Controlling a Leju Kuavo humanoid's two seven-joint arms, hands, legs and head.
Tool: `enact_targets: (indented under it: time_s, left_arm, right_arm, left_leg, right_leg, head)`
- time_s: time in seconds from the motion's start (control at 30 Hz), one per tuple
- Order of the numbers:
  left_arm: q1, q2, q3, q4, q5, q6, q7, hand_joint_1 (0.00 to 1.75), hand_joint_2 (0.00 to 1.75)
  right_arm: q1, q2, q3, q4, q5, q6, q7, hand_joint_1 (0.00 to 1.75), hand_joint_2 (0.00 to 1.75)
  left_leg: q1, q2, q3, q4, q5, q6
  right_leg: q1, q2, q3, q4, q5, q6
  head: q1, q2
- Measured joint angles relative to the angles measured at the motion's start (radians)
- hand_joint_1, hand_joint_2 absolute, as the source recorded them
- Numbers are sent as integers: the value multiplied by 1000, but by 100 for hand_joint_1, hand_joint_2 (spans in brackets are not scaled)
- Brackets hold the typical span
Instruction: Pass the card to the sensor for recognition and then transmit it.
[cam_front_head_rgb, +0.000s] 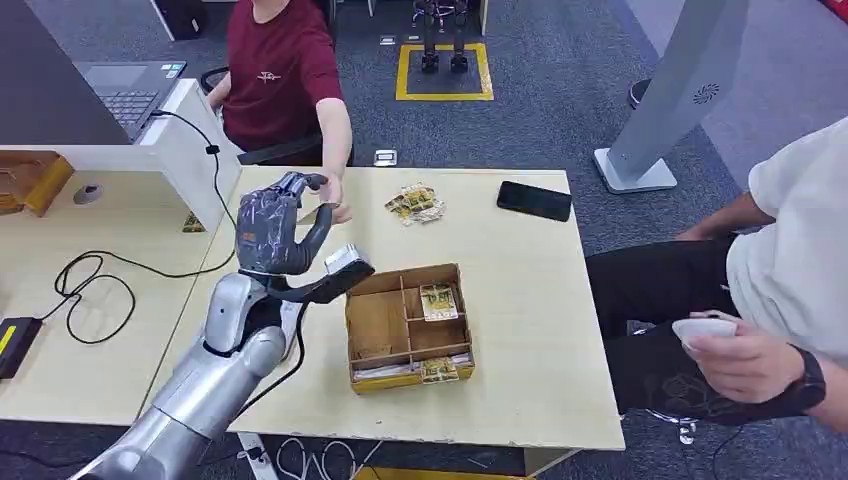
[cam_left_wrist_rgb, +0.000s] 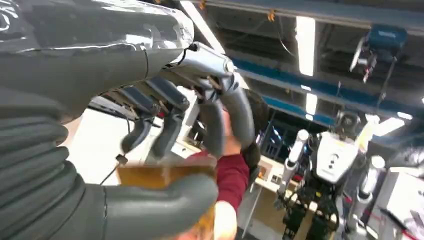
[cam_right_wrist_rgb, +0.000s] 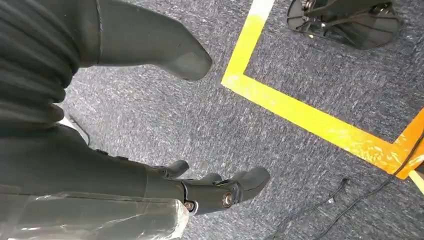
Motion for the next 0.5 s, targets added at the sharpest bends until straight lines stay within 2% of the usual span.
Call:
enact_targets:
  time_s: [0.23, 0.33, 0.43, 0.5]
  left_arm:
    - [0, 0, 19, 11, 2, 13, 0, 0, 175]
    - [0, 3, 34, 18, -10, 57, 18, 0, 175]
    - [0, 25, 95, 49, -21, 119, 30, 0, 175]
    - [0, 47, 185, 68, -28, 121, -34, 0, 175]
  right_arm:
    - [-1, 0, 0, 3, 0, -1, 0, 0, 175]
    - [-1, -1, 0, 4, 0, -1, 3, 0, 175]
    - [-1, -1, 0, 5, 0, -2, 5, 0, 175]
    - [2, -1, 0, 6, 0, -1, 15, 0, 175]
  left_leg:
    - [0, 0, 0, 0, 0, 0]
    - [0, 0, -1, 0, 0, 0]
    - [0, 1, 0, 0, 0, 0]
    - [1, 2, 0, 0, 0, -1]
  right_leg:
    - [0, 0, 0, 0, 0, 0]
    - [0, 0, 0, 0, 0, 0]
    - [0, 1, 0, 1, 0, 0]
    - [0, 2, -1, 1, 0, 0]
  head:
    - [0, 0]
    - [0, 0]
    - [0, 0]
    - [0, 0]
